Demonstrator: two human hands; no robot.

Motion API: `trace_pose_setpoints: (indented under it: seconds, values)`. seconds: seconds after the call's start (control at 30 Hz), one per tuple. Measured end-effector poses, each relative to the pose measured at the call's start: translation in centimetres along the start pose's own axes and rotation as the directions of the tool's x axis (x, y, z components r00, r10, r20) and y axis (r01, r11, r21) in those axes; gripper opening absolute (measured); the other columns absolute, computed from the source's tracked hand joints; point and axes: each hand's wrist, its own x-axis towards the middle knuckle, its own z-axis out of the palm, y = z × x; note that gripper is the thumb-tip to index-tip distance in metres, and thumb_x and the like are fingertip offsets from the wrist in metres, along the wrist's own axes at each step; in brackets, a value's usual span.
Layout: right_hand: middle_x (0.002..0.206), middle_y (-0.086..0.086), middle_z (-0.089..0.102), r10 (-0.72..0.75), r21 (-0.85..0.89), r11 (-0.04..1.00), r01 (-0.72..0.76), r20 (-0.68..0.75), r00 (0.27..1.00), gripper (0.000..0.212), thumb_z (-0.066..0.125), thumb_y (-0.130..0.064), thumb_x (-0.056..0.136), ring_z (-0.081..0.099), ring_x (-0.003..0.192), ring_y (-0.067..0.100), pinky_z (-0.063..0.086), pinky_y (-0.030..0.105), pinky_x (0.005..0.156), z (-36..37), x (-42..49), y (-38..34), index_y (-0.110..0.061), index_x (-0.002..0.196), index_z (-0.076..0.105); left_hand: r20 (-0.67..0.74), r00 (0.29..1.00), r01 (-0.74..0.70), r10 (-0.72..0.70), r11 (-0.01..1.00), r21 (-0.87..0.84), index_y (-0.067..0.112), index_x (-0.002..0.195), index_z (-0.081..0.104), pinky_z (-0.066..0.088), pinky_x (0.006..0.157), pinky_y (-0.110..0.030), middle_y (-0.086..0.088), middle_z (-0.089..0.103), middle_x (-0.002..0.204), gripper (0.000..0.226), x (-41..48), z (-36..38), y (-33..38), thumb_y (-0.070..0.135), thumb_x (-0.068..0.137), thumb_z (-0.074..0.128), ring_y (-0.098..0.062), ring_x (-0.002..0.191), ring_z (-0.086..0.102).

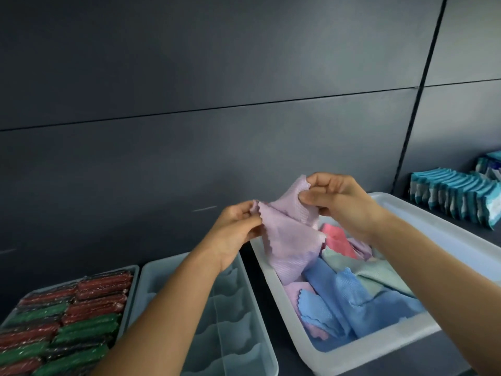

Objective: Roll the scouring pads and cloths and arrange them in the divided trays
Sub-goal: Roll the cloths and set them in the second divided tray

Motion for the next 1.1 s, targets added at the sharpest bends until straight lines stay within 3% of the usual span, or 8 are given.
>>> trace_pose_setpoints:
  seconds: [0.1, 0.23, 0.47, 0.6, 0.7, 0.8, 0.9, 1.1]
  values:
    - [0.073, 0.012, 0.052, -0.034, 0.056, 0.998, 0.034, 0.013, 0.999, 0.013, 0.069, -0.008, 0.076, 0.043, 0.071, 0.024, 0.033, 0.032, 0.064, 0.8, 0.3, -1.2, -0.018, 0.075, 0.060, -0.094, 0.995, -0.063, 0.044, 0.976, -0.207, 0.017, 0.075, 0.071, 0.054, 0.070, -0.025, -0.002, 0.070, 0.079, 0.029, 0.0, -0.2, 1.8, 0.001, 0.094, 0.056, -0.015, 0.075, 0.064]
    - [0.087, 0.016, 0.050, -0.101, 0.184, 0.979, 0.092, 0.038, 0.994, 0.016, 0.068, -0.013, 0.074, 0.039, 0.081, 0.031, 0.029, 0.034, 0.068, 2.0, 1.0, -3.3, -0.015, 0.085, 0.057, -0.171, 0.956, -0.278, 0.237, 0.920, -0.276, 0.013, 0.087, 0.064, 0.051, 0.068, -0.020, 0.007, 0.068, 0.071, 0.024, -0.7, -0.8, 6.5, -0.008, 0.091, 0.053, -0.006, 0.067, 0.062]
    - [0.083, 0.005, 0.061, -0.145, 0.229, 0.966, 0.123, 0.081, 0.986, 0.031, 0.055, -0.004, 0.070, 0.051, 0.070, 0.018, 0.043, 0.026, 0.066, 6.3, 3.0, -5.4, -0.017, 0.097, 0.065, -0.265, 0.869, -0.427, 0.419, 0.904, 0.029, 0.017, 0.122, 0.057, 0.054, 0.068, -0.022, 0.003, 0.074, 0.076, 0.048, -1.7, -3.4, 12.1, -0.013, 0.085, 0.060, -0.010, 0.067, 0.066]
    - [0.099, 0.001, 0.063, -0.076, 0.304, 0.953, 0.015, 0.190, 0.979, 0.034, 0.065, -0.020, 0.070, 0.056, 0.085, 0.019, 0.042, 0.031, 0.076, 8.3, 3.6, -4.0, -0.023, 0.104, 0.067, -0.399, 0.801, -0.363, 0.445, 0.893, 0.267, 0.015, 0.114, 0.067, 0.058, 0.077, -0.026, 0.001, 0.077, 0.086, 0.038, -2.4, -4.7, 11.1, 0.002, 0.079, 0.076, -0.014, 0.081, 0.073]
    - [0.111, -0.005, 0.063, -0.110, 0.287, 0.957, 0.039, 0.237, 0.965, 0.074, 0.081, -0.062, 0.056, 0.060, 0.095, 0.014, 0.045, 0.031, 0.085, 9.9, 3.3, -2.7, -0.026, 0.118, 0.061, -0.434, 0.749, -0.339, 0.501, 0.852, 0.399, 0.021, 0.097, 0.073, 0.057, 0.081, -0.026, 0.006, 0.077, 0.084, 0.022, -2.9, -5.9, 10.4, 0.009, 0.079, 0.077, -0.011, 0.084, 0.073]
    - [0.125, -0.010, 0.058, -0.161, 0.128, 0.982, 0.138, 0.198, 0.967, 0.104, 0.089, -0.054, 0.048, 0.062, 0.107, 0.008, 0.050, 0.026, 0.089, 11.9, 2.7, -2.5, -0.027, 0.137, 0.043, -0.430, 0.722, -0.348, 0.542, 0.822, 0.451, 0.022, 0.092, 0.074, 0.055, 0.080, -0.020, 0.009, 0.076, 0.086, 0.014, -3.6, -7.0, 10.2, 0.012, 0.083, 0.074, -0.004, 0.085, 0.071]
    - [0.125, -0.015, 0.054, -0.225, -0.082, 0.970, 0.231, 0.077, 0.971, 0.086, 0.089, -0.028, 0.062, 0.058, 0.114, 0.008, 0.049, 0.026, 0.094, 13.8, 2.5, -2.8, -0.035, 0.135, 0.043, -0.407, 0.721, -0.359, 0.561, 0.804, 0.474, 0.021, 0.094, 0.075, 0.052, 0.077, -0.013, 0.010, 0.076, 0.088, 0.012, -4.3, -7.9, 10.2, 0.013, 0.086, 0.072, -0.002, 0.087, 0.071]
    - [0.076, -0.010, 0.068, -0.221, -0.134, 0.967, 0.217, -0.021, 0.975, 0.002, 0.073, -0.017, 0.084, 0.060, 0.068, 0.002, 0.046, 0.015, 0.065, 14.1, 3.2, -4.9, -0.016, 0.084, 0.071, -0.351, 0.778, -0.360, 0.521, 0.828, 0.429, 0.018, 0.099, 0.073, 0.052, 0.082, -0.014, 0.008, 0.076, 0.088, 0.012, -5.8, -9.6, 10.5, 0.015, 0.088, 0.070, -0.002, 0.089, 0.070]
